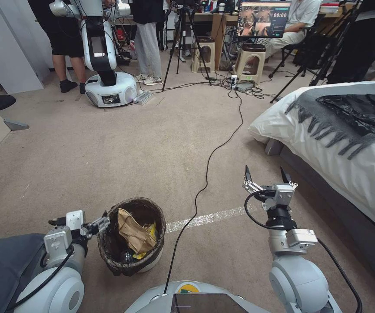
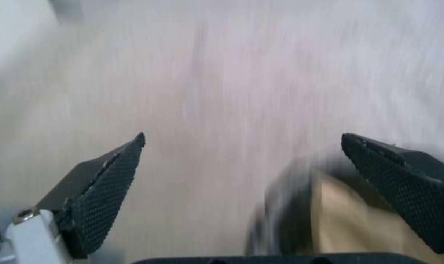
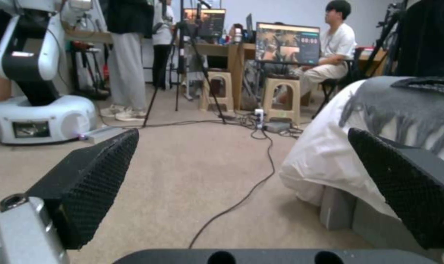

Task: Pick up the trash bin, then pick up the garbage from the floor and place it into the trash bin.

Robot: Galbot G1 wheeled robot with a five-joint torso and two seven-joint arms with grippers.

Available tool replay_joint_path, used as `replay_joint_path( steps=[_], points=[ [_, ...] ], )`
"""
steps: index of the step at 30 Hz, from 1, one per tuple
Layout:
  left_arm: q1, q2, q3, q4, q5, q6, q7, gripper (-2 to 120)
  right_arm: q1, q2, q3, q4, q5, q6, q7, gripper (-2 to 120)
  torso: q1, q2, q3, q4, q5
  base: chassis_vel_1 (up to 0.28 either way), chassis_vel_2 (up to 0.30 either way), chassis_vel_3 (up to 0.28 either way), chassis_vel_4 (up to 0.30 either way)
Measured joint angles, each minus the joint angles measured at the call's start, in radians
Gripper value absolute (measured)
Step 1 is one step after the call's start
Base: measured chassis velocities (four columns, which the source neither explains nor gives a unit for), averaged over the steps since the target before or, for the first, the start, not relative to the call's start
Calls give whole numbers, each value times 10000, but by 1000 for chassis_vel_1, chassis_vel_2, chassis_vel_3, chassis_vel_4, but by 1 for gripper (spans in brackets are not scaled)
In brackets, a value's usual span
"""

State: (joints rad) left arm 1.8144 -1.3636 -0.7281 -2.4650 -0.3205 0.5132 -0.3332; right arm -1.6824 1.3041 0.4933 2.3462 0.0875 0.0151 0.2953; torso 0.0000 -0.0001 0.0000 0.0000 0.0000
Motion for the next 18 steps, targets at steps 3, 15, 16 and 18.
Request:
replay_joint_path(
  steps=[3, 15, 16, 18],
  points=[
    [49, -158, -59, 135, 976, -1567, 703, 100, -67, 81, 10, -5, -89, 1, 29, 100, 0, 0, 0, -3, 2, 0, 0, 0, 0],
    [1147, -1059, 70, 620, 3945, -6750, 1375, 100, -1089, 713, -70, -151, -1005, 1350, 6, 100, 0, 0, -1, -1, 1, 0, 0, 0, 0],
    [1147, -1059, 70, 620, 3945, -6750, 1375, 100, -1089, 713, -70, -151, -1005, 1350, 6, 100, 0, 0, -1, -1, 1, 0, 0, 0, 0],
    [1435, -1080, 103, 724, 4140, -7261, 1363, 100, -1330, 762, 10, -179, -1202, 1672, -49, 100, 0, 0, -1, -2, 1, 0, 0, 0, 0]
  ],
)
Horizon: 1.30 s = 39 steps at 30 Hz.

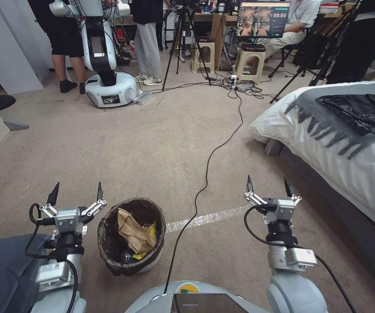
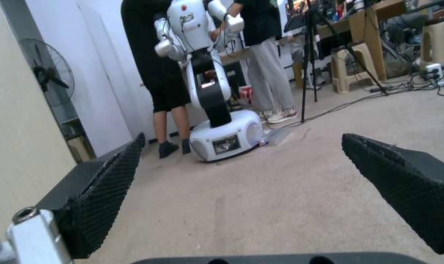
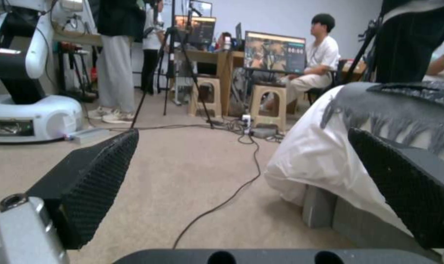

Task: Pick up the trash bin, then pick up the garbage from the floor and place it into the trash bin.

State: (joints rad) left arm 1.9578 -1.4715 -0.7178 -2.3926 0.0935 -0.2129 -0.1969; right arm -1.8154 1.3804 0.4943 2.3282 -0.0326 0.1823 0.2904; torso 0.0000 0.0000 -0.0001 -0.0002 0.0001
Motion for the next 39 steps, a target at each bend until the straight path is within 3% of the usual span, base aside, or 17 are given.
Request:
replay_joint_path(
  steps=[5, 12, 39],
  points=[
    [510, -22, -8, 239, 64, -777, -162, 100, -457, 34, 263, -12, -179, 539, -92, 100, 0, 0, 0, 3, -1, 0, 0, 0, 0],
    [847, -29, 58, 360, 76, -1070, -389, 100, -963, 87, 465, 37, -330, 1009, -256, 100, 0, 1, 0, 1, -1, 0, 0, 0, 0],
    [891, -17, 45, 389, -5, -990, -445, 100, -954, 148, 460, 120, -550, 1035, -192, 100, 0, 1, 1, 2, -1, 0, 0, 0, 0]
  ],
)
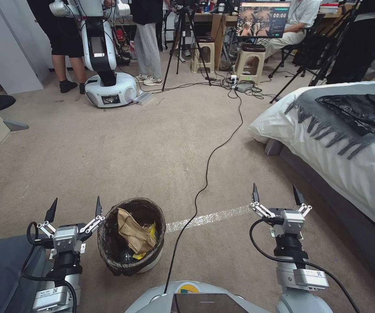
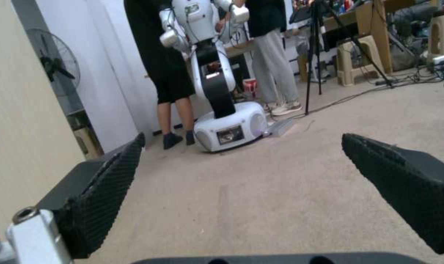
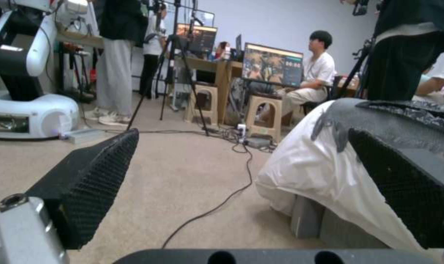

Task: Pick up the trash bin, then pick up the garbage from the floor and place it into the trash bin.

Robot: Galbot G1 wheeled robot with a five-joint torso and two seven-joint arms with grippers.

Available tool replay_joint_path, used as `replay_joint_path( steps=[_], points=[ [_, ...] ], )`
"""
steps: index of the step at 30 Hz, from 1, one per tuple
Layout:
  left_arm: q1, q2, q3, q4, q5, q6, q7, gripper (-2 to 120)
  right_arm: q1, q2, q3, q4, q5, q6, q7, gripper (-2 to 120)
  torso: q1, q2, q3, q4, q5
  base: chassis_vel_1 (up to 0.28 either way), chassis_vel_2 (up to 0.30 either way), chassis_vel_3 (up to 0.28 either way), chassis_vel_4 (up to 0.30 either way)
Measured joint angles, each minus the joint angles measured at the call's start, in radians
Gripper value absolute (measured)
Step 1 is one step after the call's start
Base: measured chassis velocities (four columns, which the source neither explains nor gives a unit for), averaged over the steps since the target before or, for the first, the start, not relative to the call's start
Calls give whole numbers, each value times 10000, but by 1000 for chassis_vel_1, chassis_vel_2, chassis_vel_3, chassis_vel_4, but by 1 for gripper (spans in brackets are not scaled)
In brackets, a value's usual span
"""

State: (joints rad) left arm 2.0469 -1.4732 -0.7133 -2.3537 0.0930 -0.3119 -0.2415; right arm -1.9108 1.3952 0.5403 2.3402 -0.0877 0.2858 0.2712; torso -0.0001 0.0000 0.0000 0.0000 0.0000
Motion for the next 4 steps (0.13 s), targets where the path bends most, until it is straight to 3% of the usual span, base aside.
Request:
replay_joint_path(
  steps=[4],
  points=[
    [-2, 0, 0, 0, -2, 5, 0, 100, 1, 0, -1, 0, 1, -3, 2, 100, 0, 0, 0, 0, 0, 0, 0, 0, 0]
  ],
)
